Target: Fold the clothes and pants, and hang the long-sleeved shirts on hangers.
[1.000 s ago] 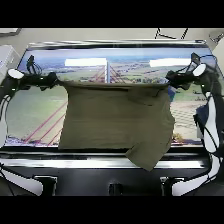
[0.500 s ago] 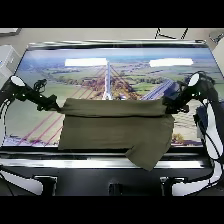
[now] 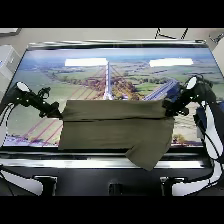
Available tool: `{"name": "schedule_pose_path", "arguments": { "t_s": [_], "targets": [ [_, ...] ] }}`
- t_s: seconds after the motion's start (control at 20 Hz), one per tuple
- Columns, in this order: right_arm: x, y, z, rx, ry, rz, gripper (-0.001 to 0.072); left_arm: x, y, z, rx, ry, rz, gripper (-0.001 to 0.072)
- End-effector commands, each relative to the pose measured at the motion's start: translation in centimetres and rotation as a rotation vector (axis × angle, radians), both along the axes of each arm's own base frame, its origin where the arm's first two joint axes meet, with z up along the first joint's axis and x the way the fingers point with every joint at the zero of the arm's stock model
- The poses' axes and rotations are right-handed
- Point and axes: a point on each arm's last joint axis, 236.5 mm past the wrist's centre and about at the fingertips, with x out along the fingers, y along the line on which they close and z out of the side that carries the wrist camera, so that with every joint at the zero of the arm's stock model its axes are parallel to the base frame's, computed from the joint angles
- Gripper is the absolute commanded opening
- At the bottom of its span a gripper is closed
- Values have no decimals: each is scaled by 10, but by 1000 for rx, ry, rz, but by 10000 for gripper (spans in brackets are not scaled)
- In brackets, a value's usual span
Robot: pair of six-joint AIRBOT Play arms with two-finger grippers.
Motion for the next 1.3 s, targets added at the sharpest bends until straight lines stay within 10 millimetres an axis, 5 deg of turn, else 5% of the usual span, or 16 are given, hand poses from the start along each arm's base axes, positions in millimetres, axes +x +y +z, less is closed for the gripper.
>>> {"name": "schedule_pose_path", "arguments": {
  "t_s": [0.0, 0.05, 0.15, 0.3, 0.4, 0.6, 0.7, 0.8, 1.15, 1.25],
  "targets": [
    [1, 0, 2, 4, 0, -24, 192, -2, -5, -1, -13, 3, 4, 226],
    [-1, -1, 9, 22, 10, -20, 341, -1, -3, 6, -16, -6, 4, 418],
    [-12, -14, 30, 65, 43, 14, 518, 5, 15, 27, 13, -57, 25, 515],
    [-43, -56, 52, 81, 81, -99, 516, -17, 52, 51, 72, -59, 63, 509],
    [-69, -64, 49, 86, 94, -143, 516, -54, 63, 41, 98, 7, 81, 485],
    [-114, -55, 25, 81, 136, -153, 513, -139, 31, -8, 14, 92, 118, 484],
    [-123, -51, 22, 92, 162, -152, 509, -164, 16, -24, -12, 119, 140, 484],
    [-124, -49, 23, 100, 164, -153, 494, -169, -2, -27, -82, 111, 149, 463],
    [-121, -42, 24, 128, 157, -159, 494, -156, -10, -31, -86, 78, 191, 437],
    [-123, -42, 25, 128, 163, -158, 494, -158, -18, -33, -82, 105, 179, 328]
  ]
}}
